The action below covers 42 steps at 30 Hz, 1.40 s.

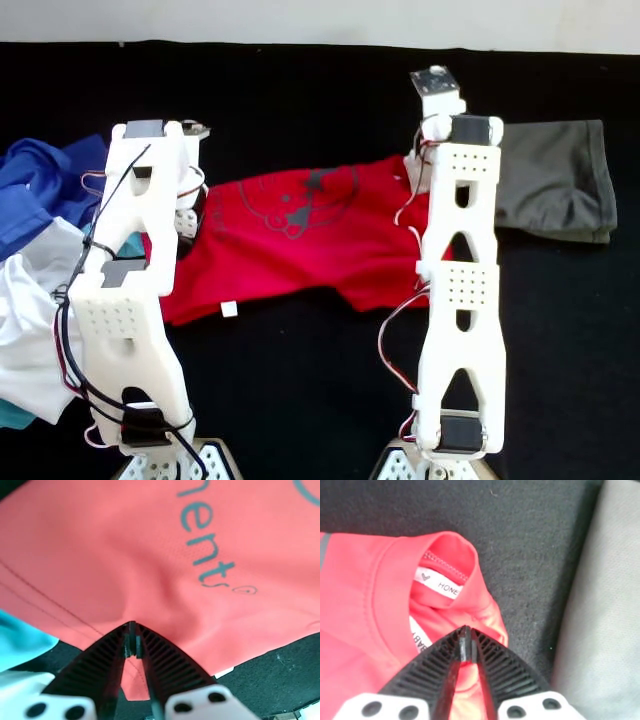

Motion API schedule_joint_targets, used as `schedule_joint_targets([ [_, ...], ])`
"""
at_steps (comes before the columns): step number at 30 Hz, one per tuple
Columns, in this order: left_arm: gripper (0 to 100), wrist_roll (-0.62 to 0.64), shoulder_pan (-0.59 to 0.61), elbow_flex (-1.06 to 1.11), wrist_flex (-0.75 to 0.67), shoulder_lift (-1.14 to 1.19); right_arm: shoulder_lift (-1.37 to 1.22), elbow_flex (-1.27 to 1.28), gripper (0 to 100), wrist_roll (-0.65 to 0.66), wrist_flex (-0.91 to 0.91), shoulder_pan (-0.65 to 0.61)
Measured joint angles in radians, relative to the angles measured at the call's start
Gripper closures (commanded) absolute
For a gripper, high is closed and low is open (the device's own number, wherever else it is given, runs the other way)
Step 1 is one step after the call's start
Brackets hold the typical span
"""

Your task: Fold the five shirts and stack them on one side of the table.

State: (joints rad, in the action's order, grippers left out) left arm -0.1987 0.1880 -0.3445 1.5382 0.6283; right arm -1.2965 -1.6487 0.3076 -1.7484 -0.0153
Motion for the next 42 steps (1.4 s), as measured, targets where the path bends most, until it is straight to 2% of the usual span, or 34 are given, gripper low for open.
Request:
schedule_joint_targets([
  [5,99,0.0,-0.003,0.0,0.0,0.0,0.0,0.0,99.2,0.0,0.005,-0.023],
  [13,99,0.0,-0.012,0.0,0.0,0.0,-0.075,0.011,99.2,0.0,0.252,-0.107],
  [17,99,0.0,-0.012,0.052,-0.008,-0.002,-0.084,0.011,99.2,0.0,0.345,-0.094],
  [23,99,0.0,-0.014,0.184,-0.11,-0.032,-0.115,0.021,99.2,0.0,0.47,-0.02],
  [28,99,0.0,-0.015,0.207,-0.123,-0.049,-0.135,0.021,99.2,0.0,0.56,0.037],
  [33,99,0.0,-0.015,0.224,-0.123,-0.12,-0.107,0.021,99.2,0.0,0.508,0.054],
  [37,99,0.0,-0.015,0.242,-0.083,-0.244,-0.011,0.021,99.2,0.0,0.362,0.054],
  [42,99,0.0,-0.014,0.396,-0.112,-0.377,0.092,0.021,99.2,0.0,0.184,0.054],
])
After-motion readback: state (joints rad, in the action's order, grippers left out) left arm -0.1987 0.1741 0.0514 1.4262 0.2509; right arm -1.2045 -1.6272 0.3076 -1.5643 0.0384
